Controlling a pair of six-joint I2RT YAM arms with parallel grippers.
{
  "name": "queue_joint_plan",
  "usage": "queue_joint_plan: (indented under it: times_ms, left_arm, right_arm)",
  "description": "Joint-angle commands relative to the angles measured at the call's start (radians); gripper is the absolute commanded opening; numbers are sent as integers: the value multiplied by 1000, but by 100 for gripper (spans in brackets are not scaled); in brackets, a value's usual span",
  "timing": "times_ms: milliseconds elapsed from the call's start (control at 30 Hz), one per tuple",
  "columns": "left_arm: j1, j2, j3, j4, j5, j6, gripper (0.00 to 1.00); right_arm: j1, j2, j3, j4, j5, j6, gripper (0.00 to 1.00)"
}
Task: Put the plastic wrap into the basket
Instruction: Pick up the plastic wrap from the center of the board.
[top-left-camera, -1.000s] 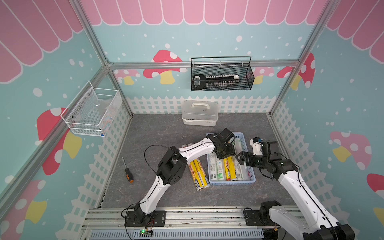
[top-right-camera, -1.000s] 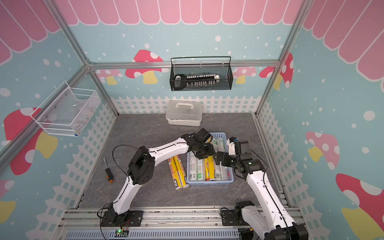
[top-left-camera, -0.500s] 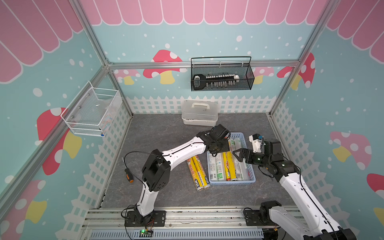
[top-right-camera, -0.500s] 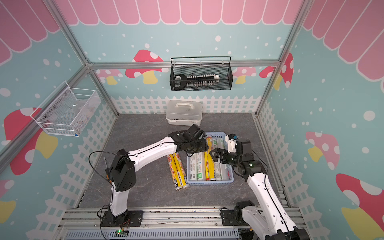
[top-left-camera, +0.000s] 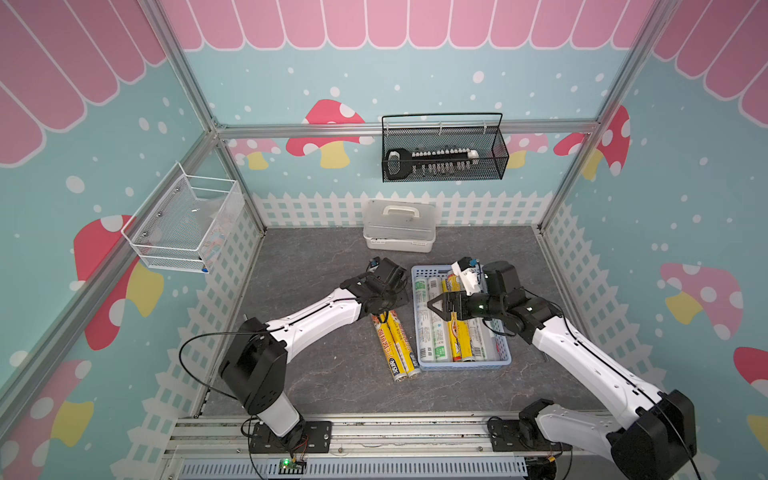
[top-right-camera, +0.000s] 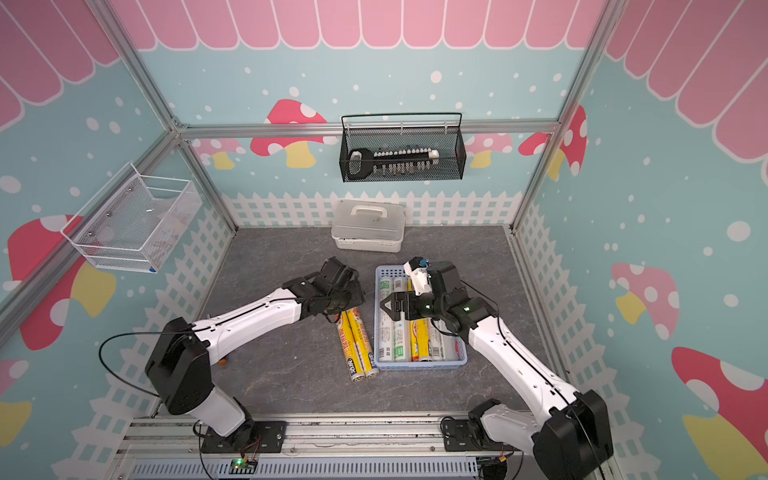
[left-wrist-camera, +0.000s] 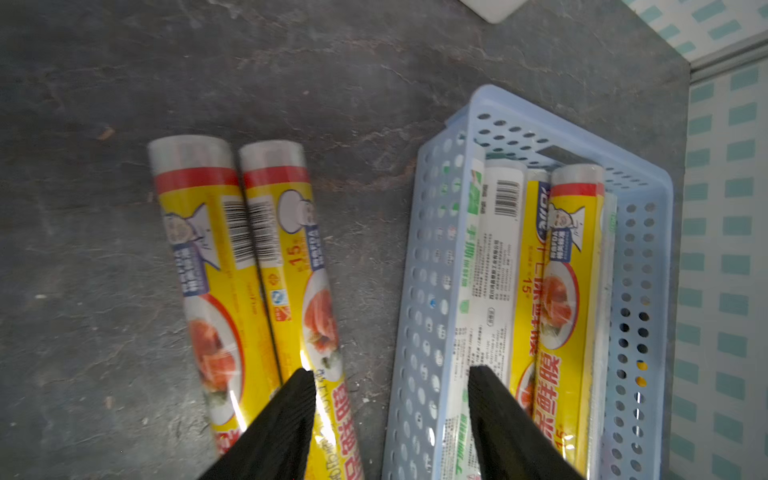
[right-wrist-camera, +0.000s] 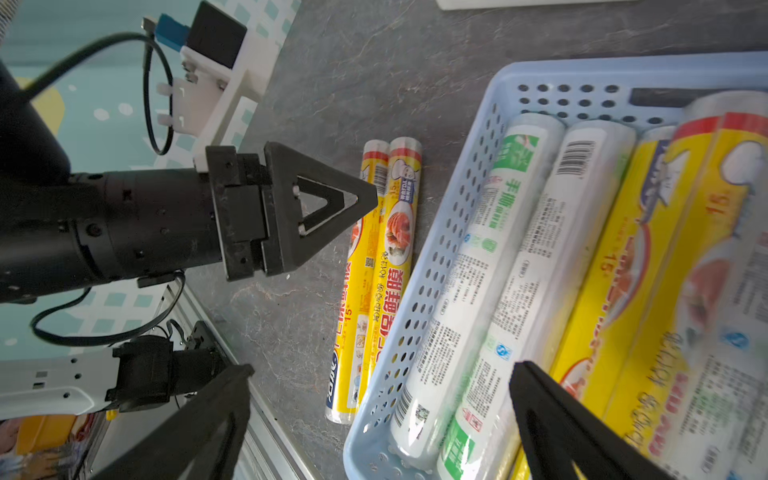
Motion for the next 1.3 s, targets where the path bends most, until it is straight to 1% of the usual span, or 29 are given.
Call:
queue_joint_plan:
  times_ms: [0, 100, 200, 333, 500, 667, 867, 1000, 1267]
  left_arm:
    - [42, -71, -95, 52, -9, -58, 62]
    - [88, -105, -185, 81, 43, -87, 62]
    - [115, -115, -247, 113, 84, -106, 63]
    - [128, -77, -265, 114, 127, -127, 64]
    - [130, -16, -243, 112, 162, -142, 64]
    - [130, 24, -227, 111, 177, -140, 64]
    - [130, 82, -214, 105, 210, -141, 63]
    - [130, 108, -207, 87, 211, -133, 62]
    - [123, 141, -177, 25, 177, -101, 54]
  right_arm:
    - [74, 80, 65, -13, 70, -39, 100]
    - [131, 151, 119, -24, 87, -59, 100]
    - [183, 223, 176, -45, 97, -75, 100]
    - [230, 311, 238, -80, 111, -85, 99]
    - [254, 363, 263, -80, 113, -78, 99]
    - [262, 381, 273, -97, 147, -67, 100]
    - [261, 370, 259, -104, 193, -59, 100]
    - [262, 366, 252, -110, 216, -58, 100]
    - [261, 365, 242, -128, 246, -57, 100]
